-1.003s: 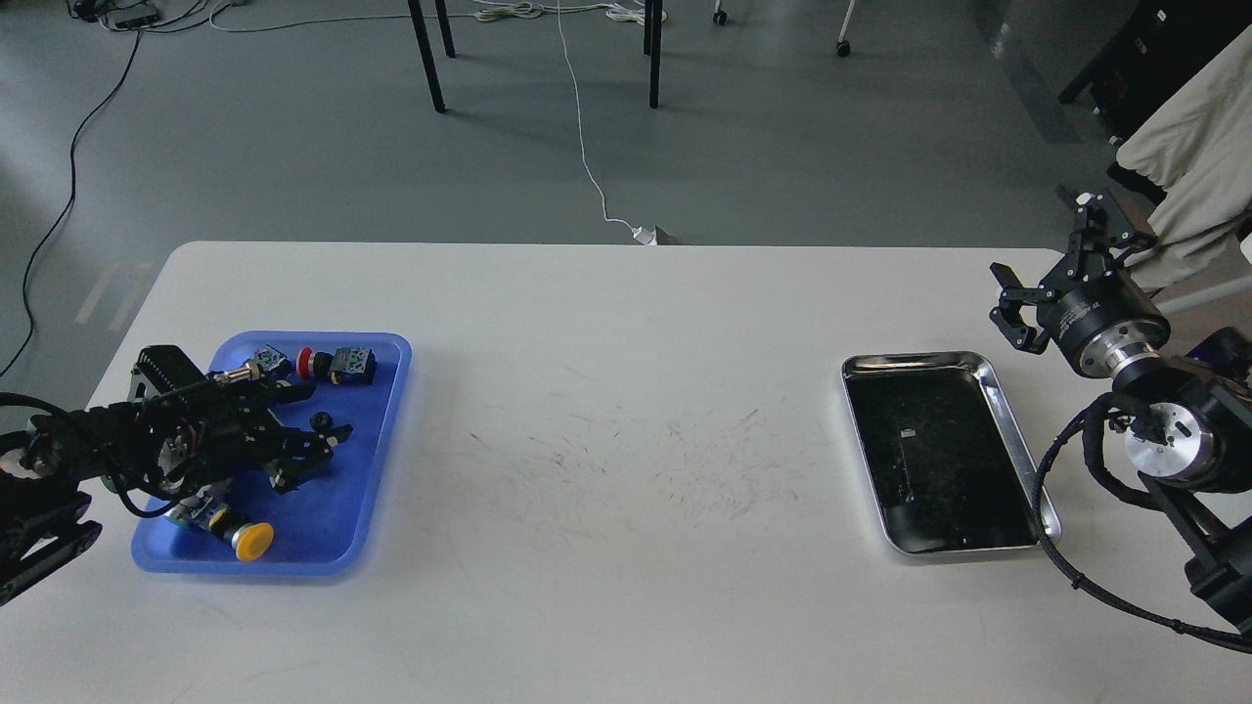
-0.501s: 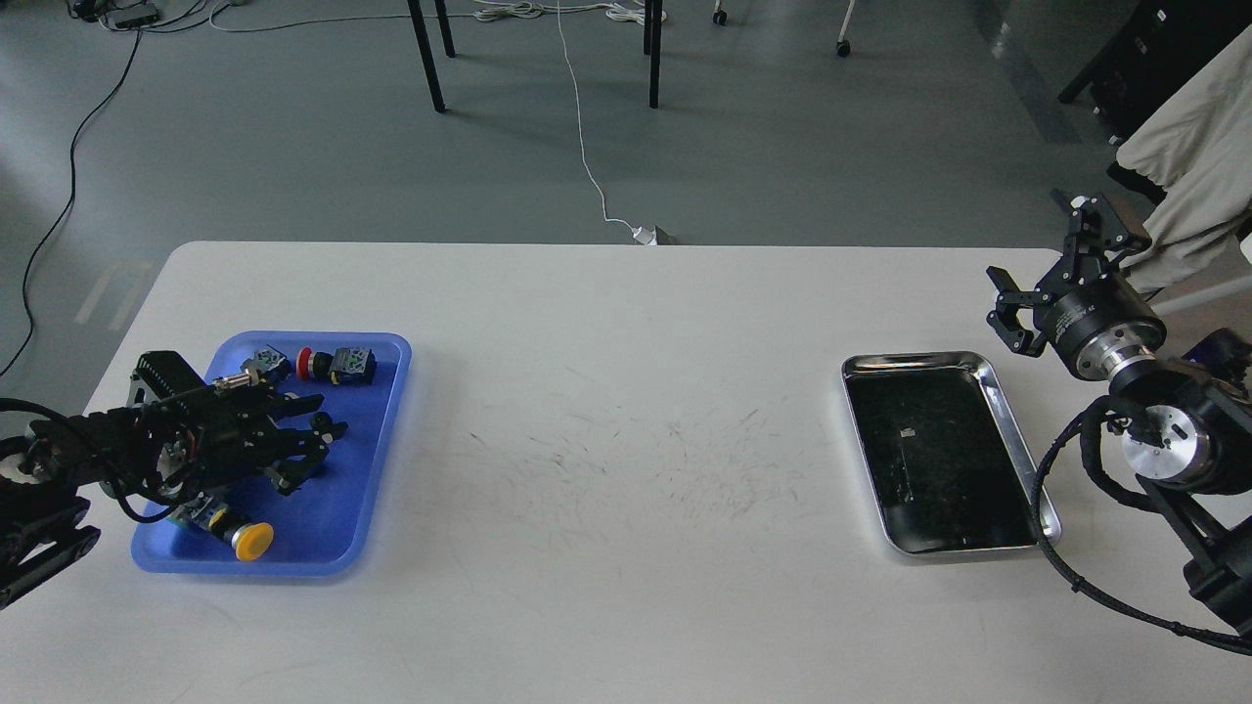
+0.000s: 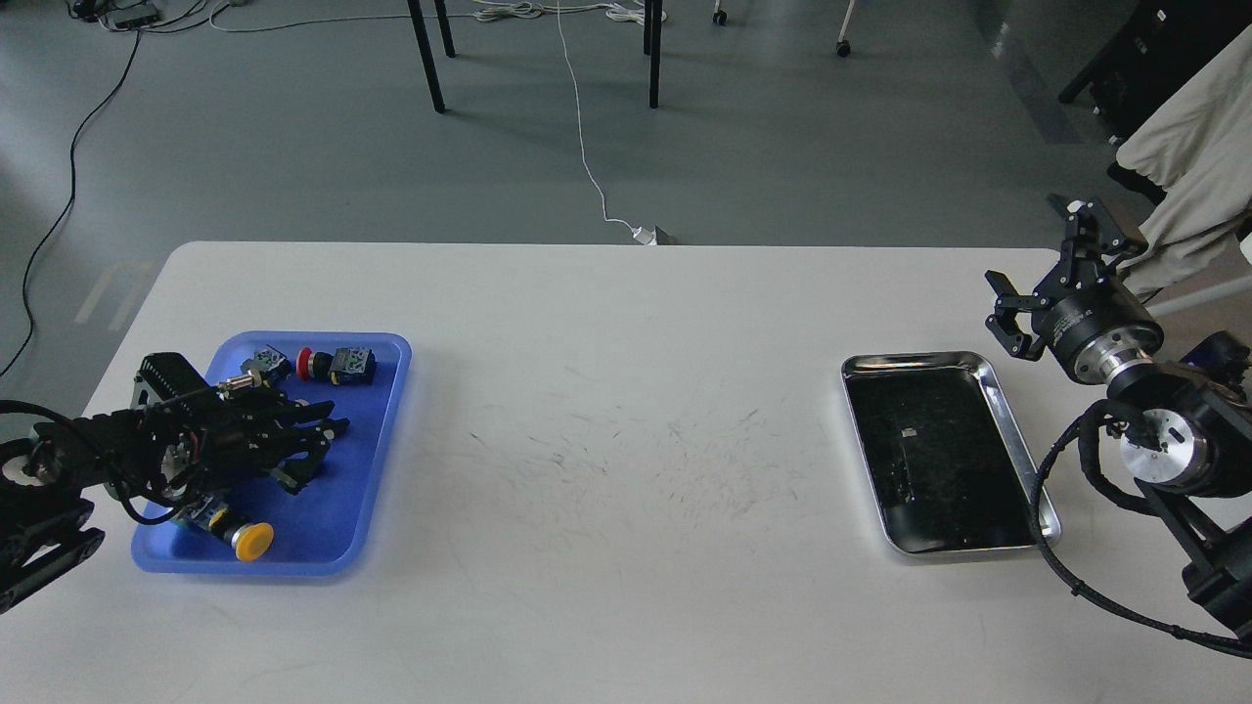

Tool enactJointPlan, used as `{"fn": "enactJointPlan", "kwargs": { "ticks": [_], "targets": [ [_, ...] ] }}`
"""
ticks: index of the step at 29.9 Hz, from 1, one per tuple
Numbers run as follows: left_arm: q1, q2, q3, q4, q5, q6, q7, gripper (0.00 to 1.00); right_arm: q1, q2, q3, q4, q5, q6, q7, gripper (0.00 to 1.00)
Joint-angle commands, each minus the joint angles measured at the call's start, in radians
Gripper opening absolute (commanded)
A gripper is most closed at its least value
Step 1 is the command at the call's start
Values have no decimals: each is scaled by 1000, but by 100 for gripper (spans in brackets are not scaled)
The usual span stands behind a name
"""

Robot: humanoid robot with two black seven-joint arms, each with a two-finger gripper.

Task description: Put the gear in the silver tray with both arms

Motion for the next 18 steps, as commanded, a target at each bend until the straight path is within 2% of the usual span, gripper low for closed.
{"fn": "enactJointPlan", "kwargs": {
  "ticks": [1, 9, 11, 18],
  "targets": [
    [1, 1, 1, -2, 1, -1, 0, 26, -1, 2, 0, -1, -9, -1, 0, 99],
    [-1, 1, 0, 0, -2, -1, 0, 26, -2, 3, -1, 1, -9, -1, 0, 99],
    [-1, 2, 0, -2, -2, -1, 0, 33, -2, 3, -1, 1, -9, -1, 0, 99],
    [1, 5, 1, -20, 0, -1, 0, 40, -3, 5, -3, 1, -11, -1, 0, 99]
  ]
}}
